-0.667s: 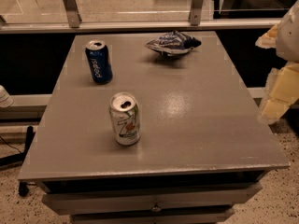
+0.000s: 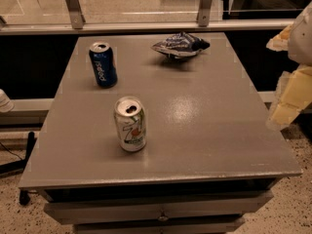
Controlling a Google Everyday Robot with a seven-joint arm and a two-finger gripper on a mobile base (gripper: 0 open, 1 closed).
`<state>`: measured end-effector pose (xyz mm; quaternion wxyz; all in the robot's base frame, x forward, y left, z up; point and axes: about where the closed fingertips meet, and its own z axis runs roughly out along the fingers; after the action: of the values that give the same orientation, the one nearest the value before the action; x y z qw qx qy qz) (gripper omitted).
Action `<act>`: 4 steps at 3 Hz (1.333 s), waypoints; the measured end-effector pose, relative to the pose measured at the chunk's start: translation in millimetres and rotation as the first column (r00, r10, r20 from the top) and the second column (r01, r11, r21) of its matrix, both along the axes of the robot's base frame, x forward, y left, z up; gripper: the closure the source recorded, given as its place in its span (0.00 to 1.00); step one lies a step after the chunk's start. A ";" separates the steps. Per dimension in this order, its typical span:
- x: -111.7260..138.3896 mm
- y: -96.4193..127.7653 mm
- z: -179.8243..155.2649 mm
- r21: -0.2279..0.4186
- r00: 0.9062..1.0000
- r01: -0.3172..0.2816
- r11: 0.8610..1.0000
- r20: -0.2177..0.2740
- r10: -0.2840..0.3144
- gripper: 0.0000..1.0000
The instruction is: Knock 7up can over
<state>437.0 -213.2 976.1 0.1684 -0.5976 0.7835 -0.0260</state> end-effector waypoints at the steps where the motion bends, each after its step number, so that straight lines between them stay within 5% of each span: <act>1: -5.5 16.8 -8.7 0.112 1.000 0.023 0.993 -0.007 -0.023 0.00; 2: -14.0 48.5 -28.1 0.292 0.999 0.042 0.955 -0.005 -0.043 0.00; 3: -24.7 87.7 -48.5 0.439 0.999 0.002 0.899 0.027 -0.016 0.00; 4: -33.4 140.0 -65.4 0.572 0.998 -0.053 0.818 0.054 0.026 0.00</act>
Offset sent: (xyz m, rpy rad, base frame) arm -0.0294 0.1194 -0.0343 0.6962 0.0209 -0.0348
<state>403.6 -73.2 910.7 0.3579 -0.5346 0.7386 0.2012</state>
